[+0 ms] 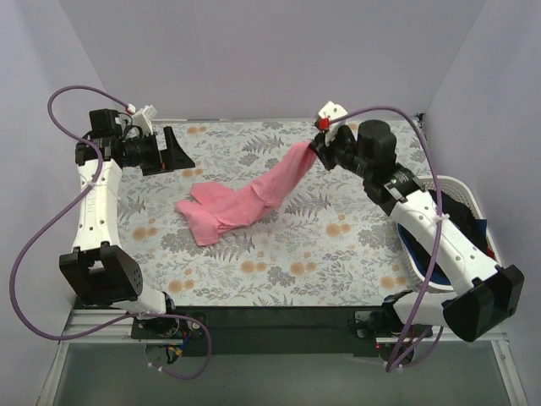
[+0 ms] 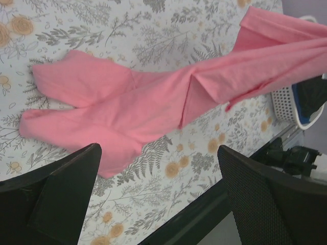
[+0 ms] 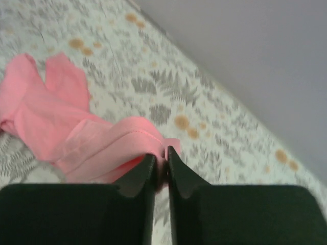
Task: Fold and stack the t-shirts
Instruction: Move the tshirt to the center of the board
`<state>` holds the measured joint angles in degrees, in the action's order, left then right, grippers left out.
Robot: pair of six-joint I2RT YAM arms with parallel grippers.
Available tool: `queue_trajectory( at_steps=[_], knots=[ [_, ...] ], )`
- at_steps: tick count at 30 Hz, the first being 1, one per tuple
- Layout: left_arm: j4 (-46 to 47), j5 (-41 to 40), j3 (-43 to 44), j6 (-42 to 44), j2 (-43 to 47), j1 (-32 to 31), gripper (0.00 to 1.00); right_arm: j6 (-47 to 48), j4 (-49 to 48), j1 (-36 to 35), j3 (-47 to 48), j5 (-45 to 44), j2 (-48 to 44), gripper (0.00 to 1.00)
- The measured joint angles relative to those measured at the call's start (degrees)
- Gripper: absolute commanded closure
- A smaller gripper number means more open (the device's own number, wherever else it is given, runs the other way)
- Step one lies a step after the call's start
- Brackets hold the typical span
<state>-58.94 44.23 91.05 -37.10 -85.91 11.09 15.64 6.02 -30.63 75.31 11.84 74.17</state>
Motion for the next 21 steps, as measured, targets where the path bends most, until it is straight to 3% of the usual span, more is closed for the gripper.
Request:
queue_trajectory(
  at_steps=[1, 2, 5, 9, 10, 16, 21],
  knots=[
    [-0.3, 0.0, -1.4, 1.4, 0.2, 0.0, 0.02, 0.2, 0.1, 0.2, -4.7, -1.6, -2.2, 0.68],
    [-0.5, -0.2, -2.9, 2.8, 0.3, 0.0, 0.02, 0.6, 0.0, 0.4, -9.1, -3.3, -4.3, 0.5],
    [-1.7, -2.1, -7.3, 7.8, 0.3, 0.0, 0.02, 1.5, 2.5, 1.7, -18.6, -6.9, -8.1, 0.3],
    [-3.5, -5.8, -12.0, 13.8, 0.3, -0.5, 0.02, 3.0, 8.8, 4.0, -21.8, -5.4, -8.4, 0.19],
    [-3.7, -6.8, -13.4, 15.0, 0.3, -0.7, 0.02, 3.3, 10.4, 4.4, -21.8, -4.0, -8.3, 0.2],
    [-4.5, -11.9, -20.6, 19.3, 0.1, -3.6, 0.17, 5.6, 18.0, 3.3, -19.3, 5.8, -1.1, 0.43],
    [-3.9, -15.5, -28.3, 20.9, 1.0, -9.0, 0.19, 6.2, 22.0, -2.4, -19.0, 5.5, 6.5, 0.45]
  ],
)
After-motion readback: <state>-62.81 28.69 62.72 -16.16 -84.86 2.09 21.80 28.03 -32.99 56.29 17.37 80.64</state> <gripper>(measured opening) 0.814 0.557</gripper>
